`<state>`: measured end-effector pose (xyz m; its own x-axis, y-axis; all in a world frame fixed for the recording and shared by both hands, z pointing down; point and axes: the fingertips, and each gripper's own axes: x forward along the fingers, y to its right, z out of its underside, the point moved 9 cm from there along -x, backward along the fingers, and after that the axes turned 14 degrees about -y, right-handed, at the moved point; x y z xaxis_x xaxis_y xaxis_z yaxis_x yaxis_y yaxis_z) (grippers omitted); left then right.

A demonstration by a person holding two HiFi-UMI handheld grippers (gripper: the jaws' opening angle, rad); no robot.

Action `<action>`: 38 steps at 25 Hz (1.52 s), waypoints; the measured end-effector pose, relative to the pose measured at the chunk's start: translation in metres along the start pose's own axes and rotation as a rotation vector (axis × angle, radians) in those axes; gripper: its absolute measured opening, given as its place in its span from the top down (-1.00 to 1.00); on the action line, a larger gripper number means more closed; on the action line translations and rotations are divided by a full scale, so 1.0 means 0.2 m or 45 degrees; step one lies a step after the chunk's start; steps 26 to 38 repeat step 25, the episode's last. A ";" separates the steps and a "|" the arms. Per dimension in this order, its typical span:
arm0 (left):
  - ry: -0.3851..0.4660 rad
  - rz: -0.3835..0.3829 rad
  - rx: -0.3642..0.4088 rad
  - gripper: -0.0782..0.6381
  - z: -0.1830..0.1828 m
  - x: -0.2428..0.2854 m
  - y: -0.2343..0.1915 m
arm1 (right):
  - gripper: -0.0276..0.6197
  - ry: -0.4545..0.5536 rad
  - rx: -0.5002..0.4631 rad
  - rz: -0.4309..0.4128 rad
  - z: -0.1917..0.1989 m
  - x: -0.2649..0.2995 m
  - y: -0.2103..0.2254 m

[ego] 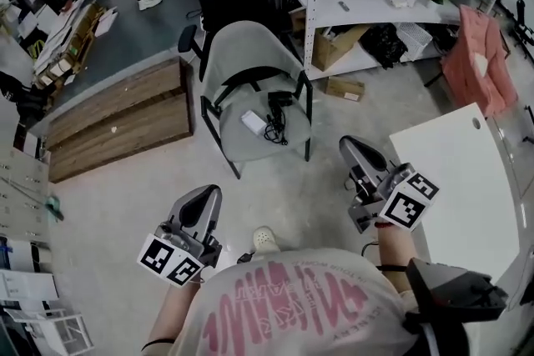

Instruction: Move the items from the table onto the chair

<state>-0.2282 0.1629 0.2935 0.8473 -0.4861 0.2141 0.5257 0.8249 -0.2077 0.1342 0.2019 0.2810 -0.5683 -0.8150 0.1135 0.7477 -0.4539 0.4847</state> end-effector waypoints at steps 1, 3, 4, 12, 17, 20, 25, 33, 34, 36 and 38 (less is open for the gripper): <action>0.000 -0.006 0.003 0.76 0.00 -0.01 0.04 | 0.88 0.000 0.006 0.001 0.01 -0.03 0.00; 0.006 -0.016 -0.001 0.76 0.01 -0.04 0.12 | 0.88 -0.008 0.011 -0.001 0.02 -0.10 -0.01; 0.010 -0.020 0.002 0.76 0.03 -0.06 0.16 | 0.88 -0.012 0.007 -0.005 0.03 -0.12 -0.02; 0.032 -0.053 0.025 0.76 0.13 -0.17 0.35 | 0.88 -0.031 -0.029 -0.026 0.11 -0.29 -0.07; 0.044 -0.060 0.045 0.76 0.13 -0.20 0.41 | 0.88 -0.030 -0.058 -0.032 0.13 -0.34 -0.10; 0.054 -0.054 0.052 0.76 0.14 -0.20 0.42 | 0.88 -0.034 -0.058 -0.027 0.14 -0.36 -0.10; 0.056 -0.049 0.049 0.76 0.17 -0.19 0.42 | 0.88 -0.035 -0.057 -0.018 0.17 -0.37 -0.09; 0.056 -0.049 0.049 0.76 0.17 -0.19 0.42 | 0.88 -0.035 -0.057 -0.018 0.17 -0.37 -0.09; 0.056 -0.049 0.049 0.76 0.17 -0.19 0.42 | 0.88 -0.035 -0.057 -0.018 0.17 -0.37 -0.09; 0.056 -0.049 0.049 0.76 0.17 -0.19 0.42 | 0.88 -0.035 -0.057 -0.018 0.17 -0.37 -0.09; 0.056 -0.049 0.049 0.76 0.17 -0.19 0.42 | 0.88 -0.035 -0.057 -0.018 0.17 -0.37 -0.09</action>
